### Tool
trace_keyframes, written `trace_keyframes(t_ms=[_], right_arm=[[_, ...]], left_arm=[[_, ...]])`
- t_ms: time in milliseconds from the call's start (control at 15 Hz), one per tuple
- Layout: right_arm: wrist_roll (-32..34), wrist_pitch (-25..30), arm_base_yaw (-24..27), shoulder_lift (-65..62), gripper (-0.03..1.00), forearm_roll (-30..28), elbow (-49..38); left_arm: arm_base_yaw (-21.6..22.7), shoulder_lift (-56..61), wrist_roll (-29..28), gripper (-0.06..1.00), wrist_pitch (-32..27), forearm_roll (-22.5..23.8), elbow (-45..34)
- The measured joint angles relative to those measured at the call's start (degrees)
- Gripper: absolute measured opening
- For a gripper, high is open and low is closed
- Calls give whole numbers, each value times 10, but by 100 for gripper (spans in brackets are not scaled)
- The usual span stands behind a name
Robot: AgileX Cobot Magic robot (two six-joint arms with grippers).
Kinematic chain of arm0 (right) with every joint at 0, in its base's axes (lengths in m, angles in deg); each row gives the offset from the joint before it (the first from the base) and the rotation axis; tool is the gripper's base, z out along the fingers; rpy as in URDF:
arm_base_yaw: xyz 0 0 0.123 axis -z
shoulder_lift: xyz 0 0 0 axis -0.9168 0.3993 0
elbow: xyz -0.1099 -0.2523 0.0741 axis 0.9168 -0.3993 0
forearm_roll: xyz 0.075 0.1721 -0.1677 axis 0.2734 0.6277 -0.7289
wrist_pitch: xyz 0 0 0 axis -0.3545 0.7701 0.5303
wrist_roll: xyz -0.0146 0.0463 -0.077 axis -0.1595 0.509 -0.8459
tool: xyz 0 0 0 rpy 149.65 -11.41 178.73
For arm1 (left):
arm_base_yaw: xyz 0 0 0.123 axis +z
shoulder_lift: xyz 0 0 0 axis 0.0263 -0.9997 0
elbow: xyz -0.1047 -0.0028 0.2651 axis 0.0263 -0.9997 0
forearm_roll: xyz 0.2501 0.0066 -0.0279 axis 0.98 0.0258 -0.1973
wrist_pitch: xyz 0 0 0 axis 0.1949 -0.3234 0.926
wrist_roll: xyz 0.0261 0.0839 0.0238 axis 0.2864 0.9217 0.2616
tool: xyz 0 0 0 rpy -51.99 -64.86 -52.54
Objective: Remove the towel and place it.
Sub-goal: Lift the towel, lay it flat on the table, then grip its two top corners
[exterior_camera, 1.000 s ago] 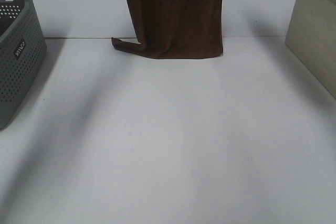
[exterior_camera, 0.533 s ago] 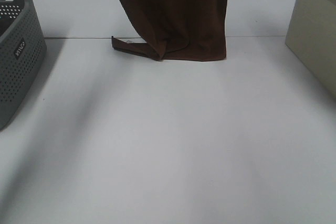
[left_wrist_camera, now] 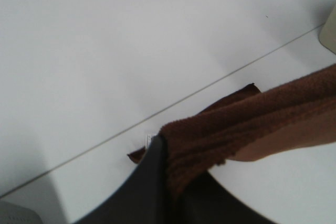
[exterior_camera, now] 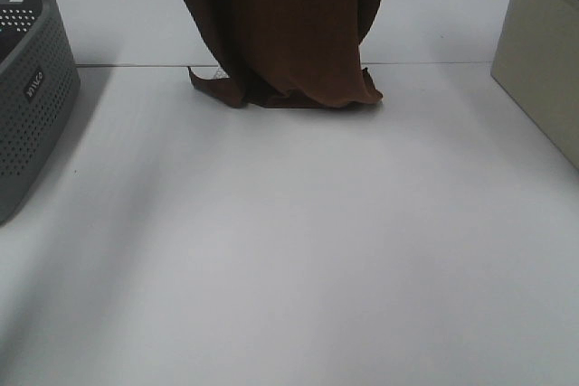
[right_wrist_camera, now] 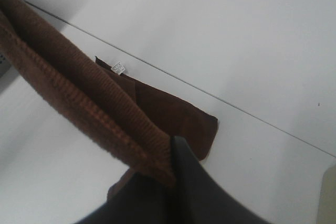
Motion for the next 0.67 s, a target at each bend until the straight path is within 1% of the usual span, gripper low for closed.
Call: trace_keyframes(t_ms=[67, 200, 400, 667], right_arm=[[11, 1, 0, -19, 1, 5, -21], [26, 2, -2, -70, 1, 17, -99], [32, 2, -7, -157, 1, 36, -226], [32, 2, -9, -272, 1, 50, -364]], left_arm=[[-1, 53, -2, 0, 0, -3, -92], [-3, 136, -5, 0, 1, -3, -213], [-4, 253, -5, 0, 2, -13, -354], [-10, 371, -1, 0, 9, -26, -525]])
